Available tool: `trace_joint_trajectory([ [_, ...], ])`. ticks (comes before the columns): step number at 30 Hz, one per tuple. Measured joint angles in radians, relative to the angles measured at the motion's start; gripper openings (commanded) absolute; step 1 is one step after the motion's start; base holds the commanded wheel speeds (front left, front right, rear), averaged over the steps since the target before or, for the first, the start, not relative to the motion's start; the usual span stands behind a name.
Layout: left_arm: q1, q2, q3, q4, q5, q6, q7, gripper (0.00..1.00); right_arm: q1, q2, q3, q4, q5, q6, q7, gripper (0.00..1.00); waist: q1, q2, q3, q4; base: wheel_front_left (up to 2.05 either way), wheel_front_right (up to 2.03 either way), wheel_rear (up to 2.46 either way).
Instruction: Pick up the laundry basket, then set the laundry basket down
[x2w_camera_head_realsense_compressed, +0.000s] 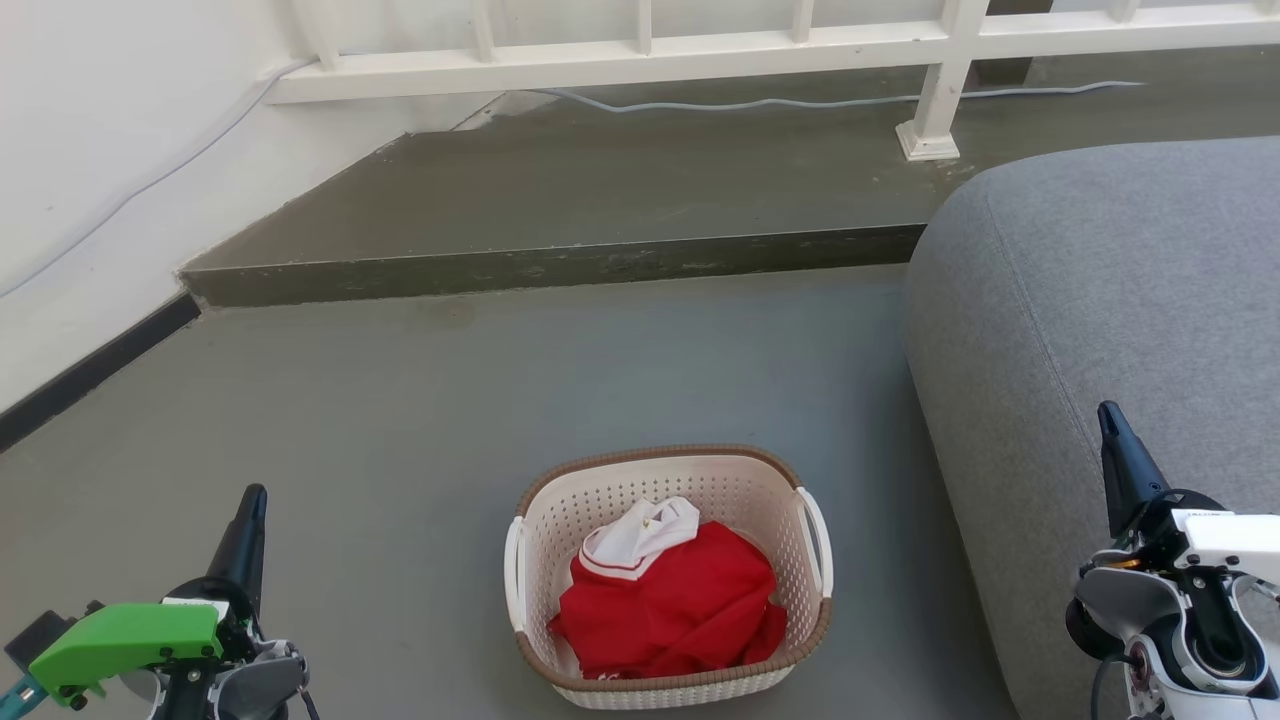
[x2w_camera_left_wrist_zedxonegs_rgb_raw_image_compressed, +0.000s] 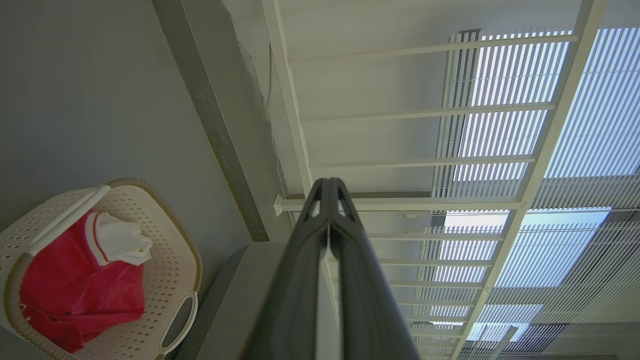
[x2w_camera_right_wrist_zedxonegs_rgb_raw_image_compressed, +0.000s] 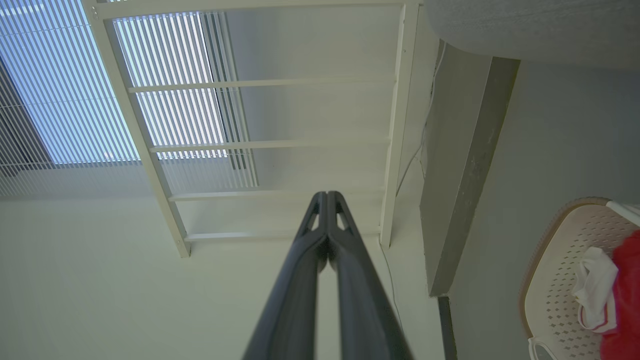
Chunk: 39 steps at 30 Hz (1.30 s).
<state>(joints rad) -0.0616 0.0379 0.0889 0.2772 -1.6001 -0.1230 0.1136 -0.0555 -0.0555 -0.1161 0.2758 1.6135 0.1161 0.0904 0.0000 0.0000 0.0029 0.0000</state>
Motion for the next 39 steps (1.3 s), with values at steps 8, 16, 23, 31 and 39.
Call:
trace_joint_trajectory([
  [8, 0.000, 0.000, 0.000, 0.000, 0.000, 0.000, 0.000, 0.00, 0.000, 0.000, 0.000, 0.000, 0.000, 0.001, 0.000, 0.00, 0.0000, 0.0000, 0.000, 0.000, 0.00, 0.00, 0.00],
  [16, 0.000, 0.000, 0.000, 0.000, 0.000, 0.000, 0.000, 0.00, 0.000, 0.001, -0.001, 0.000, 0.000, 0.002, 0.000, 0.00, 0.0000, 0.0000, 0.000, 0.000, 0.00, 0.00, 0.00],
  [23, 0.000, 0.000, 0.000, 0.000, 0.000, 0.000, 0.000, 0.00, 0.000, 0.001, -0.001, 0.000, 0.000, 0.002, 0.000, 0.00, 0.0000, 0.0000, 0.000, 0.000, 0.00, 0.00, 0.00],
  [31, 0.000, 0.000, 0.000, 0.000, 0.000, -0.001, 0.000, 0.00, 0.000, 0.002, -0.002, 0.000, 0.000, 0.002, 0.000, 0.00, 0.0000, 0.0000, 0.000, 0.000, 0.00, 0.00, 0.00],
  [39, 0.000, 0.000, 0.000, 0.000, 0.000, -0.001, 0.000, 0.00, 0.000, 0.002, -0.002, 0.000, 0.000, 0.003, 0.000, 0.00, 0.0000, 0.0000, 0.000, 0.000, 0.00, 0.00, 0.00],
])
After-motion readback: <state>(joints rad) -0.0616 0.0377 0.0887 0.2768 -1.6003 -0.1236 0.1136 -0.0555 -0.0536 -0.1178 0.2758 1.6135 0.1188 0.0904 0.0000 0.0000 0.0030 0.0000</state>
